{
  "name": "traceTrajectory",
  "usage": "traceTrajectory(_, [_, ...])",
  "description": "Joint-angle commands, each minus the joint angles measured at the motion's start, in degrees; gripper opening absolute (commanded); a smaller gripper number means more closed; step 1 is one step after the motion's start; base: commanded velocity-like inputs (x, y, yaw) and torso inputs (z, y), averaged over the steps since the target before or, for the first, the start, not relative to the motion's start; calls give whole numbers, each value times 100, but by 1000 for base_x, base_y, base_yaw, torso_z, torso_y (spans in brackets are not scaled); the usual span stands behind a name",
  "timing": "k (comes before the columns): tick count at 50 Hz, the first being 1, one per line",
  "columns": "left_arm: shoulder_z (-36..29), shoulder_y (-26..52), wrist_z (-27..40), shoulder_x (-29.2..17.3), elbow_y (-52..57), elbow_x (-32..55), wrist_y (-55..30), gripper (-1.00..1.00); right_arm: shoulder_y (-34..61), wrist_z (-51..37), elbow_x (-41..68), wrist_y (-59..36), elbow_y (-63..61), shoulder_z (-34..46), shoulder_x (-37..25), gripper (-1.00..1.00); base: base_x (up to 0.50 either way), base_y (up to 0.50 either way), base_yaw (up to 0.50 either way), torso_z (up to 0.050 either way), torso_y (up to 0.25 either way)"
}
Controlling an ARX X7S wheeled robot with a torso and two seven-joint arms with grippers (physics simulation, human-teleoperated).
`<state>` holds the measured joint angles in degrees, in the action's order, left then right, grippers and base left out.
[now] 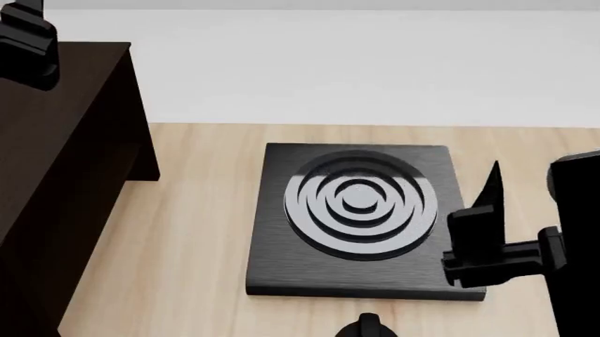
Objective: Put the frying pan under the cabinet shelf.
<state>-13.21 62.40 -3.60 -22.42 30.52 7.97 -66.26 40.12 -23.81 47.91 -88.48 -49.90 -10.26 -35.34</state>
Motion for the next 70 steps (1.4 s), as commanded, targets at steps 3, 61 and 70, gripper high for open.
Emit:
traceTrajectory(3, [-33,-2,9,-5,-54,11,37,100,-672,-794,1040,268,80,-580,-464,100,0,0,0,0,0])
traceTrajectory(61, [-213,-15,44,10,-153,81,120,100,-3704,-314,-120,2206,810,-1286,-312,100,0,0,0,0,0])
traceTrajectory(70, [-229,22,36,12,-162,102,108,100,-3776,-292,-104,2317,853,-1386,-236,100,0,0,0,0,0])
